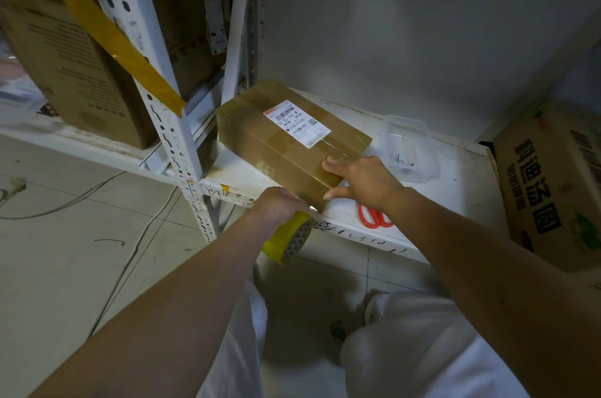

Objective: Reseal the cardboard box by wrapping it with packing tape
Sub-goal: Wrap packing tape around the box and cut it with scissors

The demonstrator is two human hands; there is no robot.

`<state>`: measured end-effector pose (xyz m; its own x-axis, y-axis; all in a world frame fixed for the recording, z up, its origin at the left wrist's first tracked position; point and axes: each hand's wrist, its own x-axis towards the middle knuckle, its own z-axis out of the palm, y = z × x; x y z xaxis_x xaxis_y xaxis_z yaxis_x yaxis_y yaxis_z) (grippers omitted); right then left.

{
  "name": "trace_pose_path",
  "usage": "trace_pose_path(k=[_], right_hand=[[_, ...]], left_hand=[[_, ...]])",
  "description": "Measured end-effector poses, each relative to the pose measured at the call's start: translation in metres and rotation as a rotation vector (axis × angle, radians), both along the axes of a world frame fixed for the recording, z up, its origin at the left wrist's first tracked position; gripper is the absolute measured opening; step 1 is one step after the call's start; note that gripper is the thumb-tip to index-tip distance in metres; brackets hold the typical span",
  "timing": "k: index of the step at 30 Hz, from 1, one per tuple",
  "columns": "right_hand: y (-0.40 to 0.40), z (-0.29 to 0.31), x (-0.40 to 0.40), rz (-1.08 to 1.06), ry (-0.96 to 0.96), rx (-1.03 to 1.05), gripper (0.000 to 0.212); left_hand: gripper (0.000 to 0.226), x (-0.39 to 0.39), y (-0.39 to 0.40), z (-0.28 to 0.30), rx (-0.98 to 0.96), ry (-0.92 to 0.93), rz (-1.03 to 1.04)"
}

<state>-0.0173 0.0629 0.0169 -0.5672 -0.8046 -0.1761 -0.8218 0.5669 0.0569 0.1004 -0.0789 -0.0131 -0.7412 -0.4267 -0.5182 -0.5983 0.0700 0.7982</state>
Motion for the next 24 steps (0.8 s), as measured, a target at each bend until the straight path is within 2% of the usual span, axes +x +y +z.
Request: trace_pose_path(k=[9, 13, 16, 22, 24], right_hand=[[0.003, -0.007, -0.004, 0.0, -0.018, -0.027, 0.057], [0.004, -0.006, -0.004, 0.001, -0.044, -0.028, 0.06], [0.003, 0.0, -0.005, -0.04, -0.135, -0.105, 0.064], [0.002, -0.003, -0.002, -0.035, -0.081, -0.126, 0.059], [0.007, -0.007, 0.0, -0.011, -0.04, -0.131, 0.06]], left_hand=[[0.015, 0.0, 0.0, 0.008, 0.094, 0.012, 0.058], [0.008, -0.001, -0.002, 0.014, 0.129, 0.035, 0.145], [0.017, -0.002, -0.004, 0.015, 0.151, 0.062, 0.22], [0.005, -0.008, -0.002, 0.019, 0.165, 0.063, 0.313], [0.01, -0.011, 0.001, 0.019, 0.175, 0.061, 0.36]])
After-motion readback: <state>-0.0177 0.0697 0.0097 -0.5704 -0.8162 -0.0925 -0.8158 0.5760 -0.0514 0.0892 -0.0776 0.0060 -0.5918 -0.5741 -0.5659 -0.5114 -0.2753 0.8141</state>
